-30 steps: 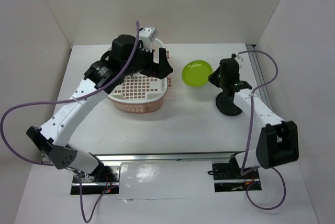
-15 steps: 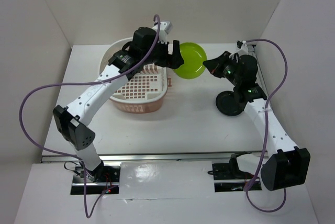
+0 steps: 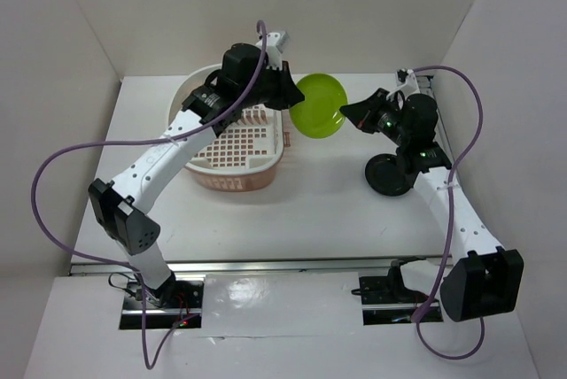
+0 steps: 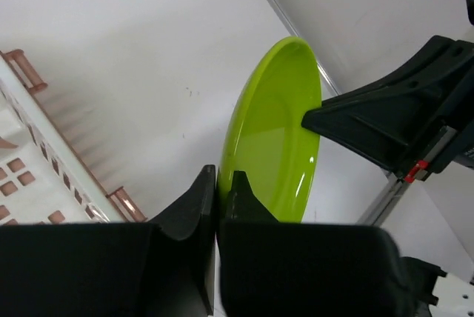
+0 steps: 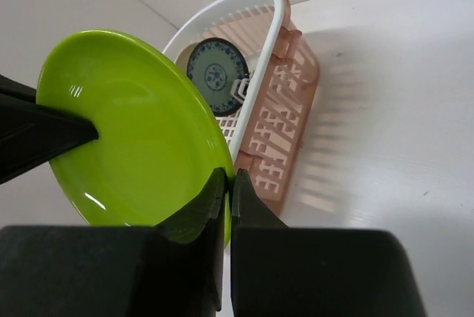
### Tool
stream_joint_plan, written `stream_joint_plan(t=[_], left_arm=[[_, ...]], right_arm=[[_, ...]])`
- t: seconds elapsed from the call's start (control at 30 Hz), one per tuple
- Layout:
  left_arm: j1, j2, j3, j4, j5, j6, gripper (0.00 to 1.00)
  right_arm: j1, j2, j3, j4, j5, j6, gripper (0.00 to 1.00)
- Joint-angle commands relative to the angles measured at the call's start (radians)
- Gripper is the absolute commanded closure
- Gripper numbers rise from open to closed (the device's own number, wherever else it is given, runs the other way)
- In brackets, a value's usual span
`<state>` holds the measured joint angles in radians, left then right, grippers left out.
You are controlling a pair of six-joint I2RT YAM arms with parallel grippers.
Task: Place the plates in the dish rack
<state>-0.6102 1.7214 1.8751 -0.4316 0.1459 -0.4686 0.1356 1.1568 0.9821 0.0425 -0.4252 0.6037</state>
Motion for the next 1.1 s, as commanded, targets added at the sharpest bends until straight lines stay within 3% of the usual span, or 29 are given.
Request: stream_joint_plan(t=[0.0, 0.03, 0.1, 0.13, 0.2, 0.47, 0.73, 0.97, 1.07], left_arm=[[0.000, -0.009, 0.007, 0.024, -0.074, 0.045, 1.00], [0.009, -0.009, 0.007, 0.024, -0.074, 0.045, 1.00], [0.009, -0.009, 0.021, 0.014, -0.109, 0.045, 1.00], [0.009, -0.009, 0.031, 0.001, -0.164, 0.045, 1.00], [0.009, -0.009, 0.064, -0.039, -0.242, 0.080, 1.00], [0.009, 0.035, 0.114, -0.047, -0.843, 0.252, 1.00], [0.009, 0.185, 0.185, -0.013, -1.222, 0.329, 1.00], [0.027, 0.325, 0.265, 0.019, -1.339, 0.363, 1.00], [0.050, 0.336, 0.265, 0.019, -1.326, 0.361, 1.00]], right_arm=[[0.013, -0.023, 0.017, 0.100, -0.050, 0.002, 0.98], [0.013, -0.014, 0.017, 0.100, -0.050, 0.002, 0.83], [0.013, -0.014, 0.017, 0.082, -0.035, 0.002, 0.15], [0.013, -0.014, 0.017, 0.082, -0.015, 0.002, 0.00], [0.013, -0.014, 0.017, 0.053, 0.015, 0.002, 0.00], [0.022, 0.017, 0.017, -0.016, 0.045, -0.032, 0.00], [0.041, 0.047, 0.007, -0.016, 0.017, -0.032, 0.00], [0.050, 0.067, -0.011, -0.026, -0.026, -0.032, 0.00], [0.059, 0.067, -0.020, -0.026, -0.046, -0.041, 0.00]])
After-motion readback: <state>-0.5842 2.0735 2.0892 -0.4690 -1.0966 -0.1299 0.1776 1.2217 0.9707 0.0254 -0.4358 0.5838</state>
